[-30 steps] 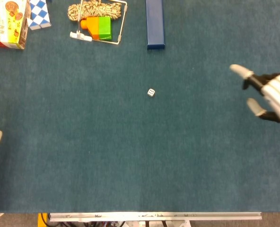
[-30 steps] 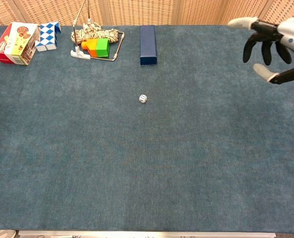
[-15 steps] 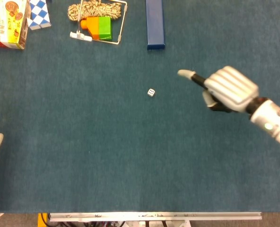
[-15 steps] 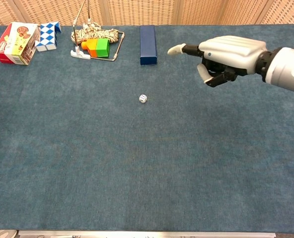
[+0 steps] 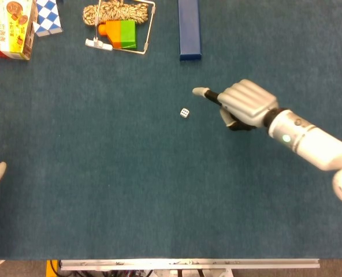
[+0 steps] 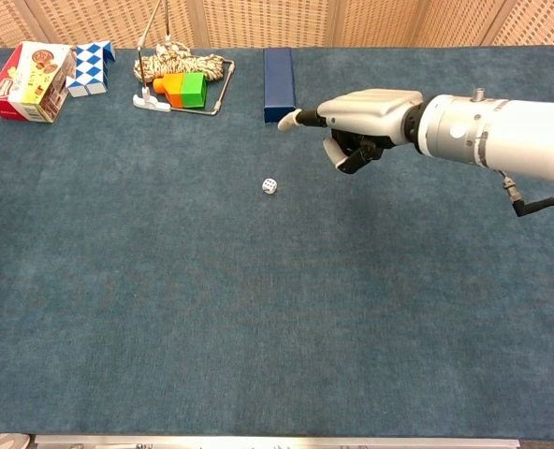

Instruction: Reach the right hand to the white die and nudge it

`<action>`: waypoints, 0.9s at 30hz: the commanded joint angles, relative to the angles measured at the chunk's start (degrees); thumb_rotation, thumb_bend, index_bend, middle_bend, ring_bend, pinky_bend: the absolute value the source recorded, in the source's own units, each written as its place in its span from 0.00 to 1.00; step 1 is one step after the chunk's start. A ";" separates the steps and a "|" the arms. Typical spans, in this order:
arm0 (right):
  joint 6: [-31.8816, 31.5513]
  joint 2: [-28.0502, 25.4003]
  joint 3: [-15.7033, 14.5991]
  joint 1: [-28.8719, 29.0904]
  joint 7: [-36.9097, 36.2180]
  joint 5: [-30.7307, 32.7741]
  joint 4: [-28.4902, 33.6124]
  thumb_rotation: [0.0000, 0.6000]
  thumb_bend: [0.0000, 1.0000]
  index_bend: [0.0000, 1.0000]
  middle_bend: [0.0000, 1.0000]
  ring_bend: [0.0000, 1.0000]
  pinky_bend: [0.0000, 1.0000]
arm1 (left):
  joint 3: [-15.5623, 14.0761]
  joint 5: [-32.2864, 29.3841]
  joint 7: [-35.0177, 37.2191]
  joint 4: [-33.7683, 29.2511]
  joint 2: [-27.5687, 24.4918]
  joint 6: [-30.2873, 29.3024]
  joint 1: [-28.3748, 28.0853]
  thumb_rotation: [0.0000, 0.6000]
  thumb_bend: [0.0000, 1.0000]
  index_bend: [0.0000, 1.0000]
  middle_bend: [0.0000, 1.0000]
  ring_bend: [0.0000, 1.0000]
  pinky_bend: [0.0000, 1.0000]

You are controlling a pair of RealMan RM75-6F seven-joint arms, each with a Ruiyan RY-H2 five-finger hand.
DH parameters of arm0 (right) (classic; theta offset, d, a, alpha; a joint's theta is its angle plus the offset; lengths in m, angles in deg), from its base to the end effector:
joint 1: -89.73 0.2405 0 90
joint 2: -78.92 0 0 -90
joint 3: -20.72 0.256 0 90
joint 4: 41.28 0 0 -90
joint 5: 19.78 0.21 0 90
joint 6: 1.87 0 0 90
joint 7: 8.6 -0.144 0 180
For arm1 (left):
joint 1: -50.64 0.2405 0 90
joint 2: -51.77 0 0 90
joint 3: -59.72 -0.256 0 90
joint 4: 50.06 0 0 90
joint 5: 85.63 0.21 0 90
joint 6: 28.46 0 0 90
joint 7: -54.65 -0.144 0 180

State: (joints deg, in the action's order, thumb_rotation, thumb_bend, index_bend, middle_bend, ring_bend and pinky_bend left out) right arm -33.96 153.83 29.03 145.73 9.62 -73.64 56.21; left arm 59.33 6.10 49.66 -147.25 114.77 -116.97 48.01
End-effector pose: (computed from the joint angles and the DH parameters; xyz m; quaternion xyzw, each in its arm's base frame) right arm -0.0951 -0.3370 -0.0040 0.8433 -0.3919 0.2587 0.2613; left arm -0.2900 0.1559 0.1533 -0.6195 -0.3695 -0.3912 0.5715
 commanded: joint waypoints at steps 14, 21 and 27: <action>-1.13 7.97 -7.54 14.09 8.39 19.76 -6.44 1.00 0.94 0.22 1.00 1.00 1.00 | 0.01 -0.05 0.94 0.54 -0.18 -0.67 0.42 1.00 0.22 0.14 0.14 0.17 0.10; -1.79 10.34 -8.43 16.40 8.12 22.42 -8.80 1.00 0.94 0.22 1.00 1.00 1.00 | 0.07 -0.11 1.35 0.81 -0.18 -0.83 0.52 1.00 0.22 0.14 0.14 0.17 0.10; -1.42 12.40 -8.68 17.96 7.59 23.93 -11.42 1.00 0.94 0.22 1.00 1.00 1.00 | 0.23 -0.31 1.61 0.82 -0.31 -0.93 0.57 1.00 0.22 0.14 0.14 0.17 0.10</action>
State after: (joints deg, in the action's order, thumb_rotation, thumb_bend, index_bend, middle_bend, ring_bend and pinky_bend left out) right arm -35.51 165.91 20.43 163.40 17.33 -50.00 45.13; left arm 59.56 5.81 51.24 -146.45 114.48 -117.89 48.56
